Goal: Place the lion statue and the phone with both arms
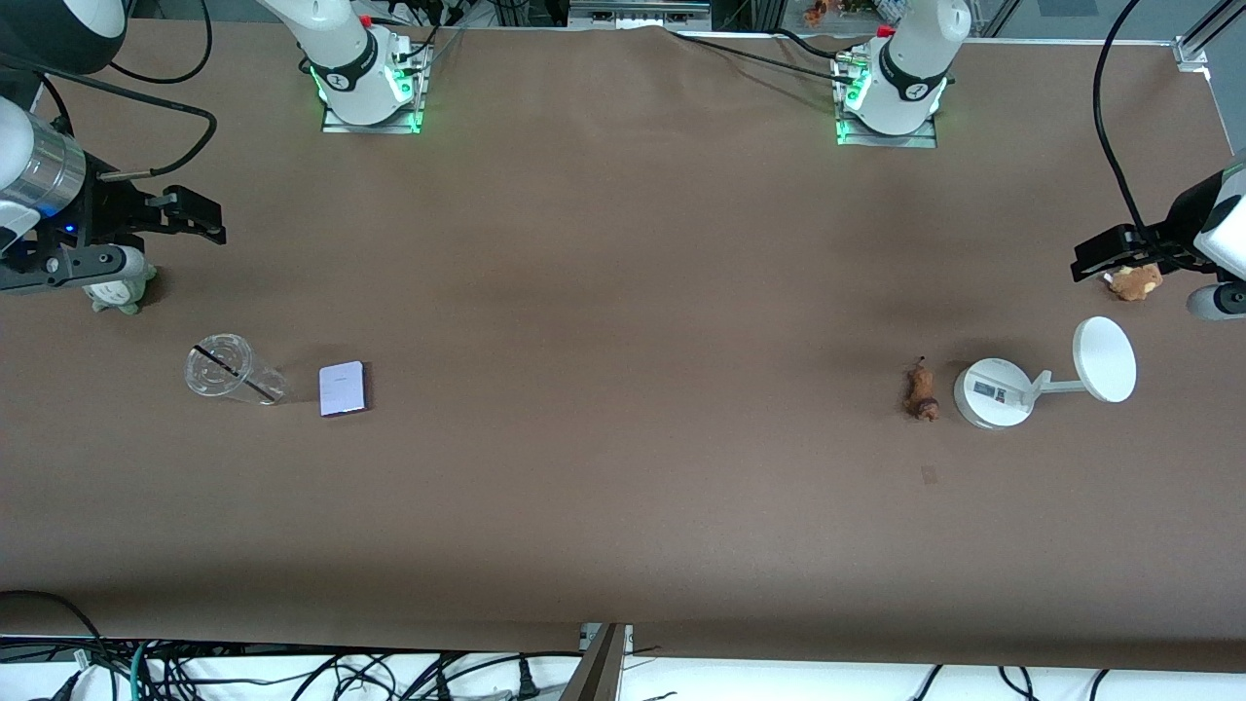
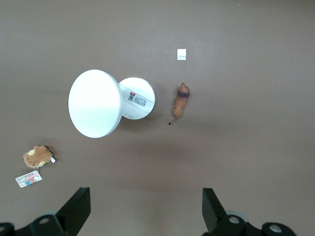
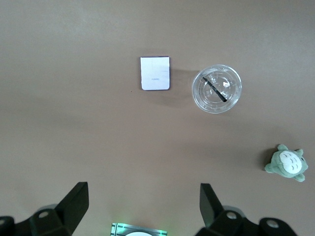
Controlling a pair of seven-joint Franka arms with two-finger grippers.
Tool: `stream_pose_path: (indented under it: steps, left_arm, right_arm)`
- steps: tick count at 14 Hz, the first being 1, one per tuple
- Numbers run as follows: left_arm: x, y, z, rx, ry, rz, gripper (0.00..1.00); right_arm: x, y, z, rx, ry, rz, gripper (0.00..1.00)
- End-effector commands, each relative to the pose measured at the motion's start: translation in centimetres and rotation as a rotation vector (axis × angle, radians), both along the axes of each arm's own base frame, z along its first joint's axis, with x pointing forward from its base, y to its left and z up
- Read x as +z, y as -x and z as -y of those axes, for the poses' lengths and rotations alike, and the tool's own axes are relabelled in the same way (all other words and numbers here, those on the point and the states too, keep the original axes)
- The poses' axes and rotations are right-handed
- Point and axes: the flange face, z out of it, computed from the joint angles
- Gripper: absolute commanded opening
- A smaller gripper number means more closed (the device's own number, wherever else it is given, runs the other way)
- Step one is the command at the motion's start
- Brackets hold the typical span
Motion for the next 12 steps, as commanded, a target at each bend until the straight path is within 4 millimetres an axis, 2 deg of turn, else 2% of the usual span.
stream_pose_path:
  steps: [1,5,12]
  left_arm:
    - [0.45,-0.45,0.09,-0.017,-0.001,0.0,1.0]
    - [0.45,-0.45,0.09,-0.017,-0.001,0.0,1.0]
    - [0.45,-0.44,0.02,-0.016,0.001,0.0,1.0]
  right_arm:
    - [0.16,-0.1,0.14,-0.002,0.009,0.008,1.0]
    - [-0.11,-0.24,-0.54,-0.002,0.012,0.006,1.0]
    - [0.01,-0.29,-0.58,0.007,0.008,0.007,1.0]
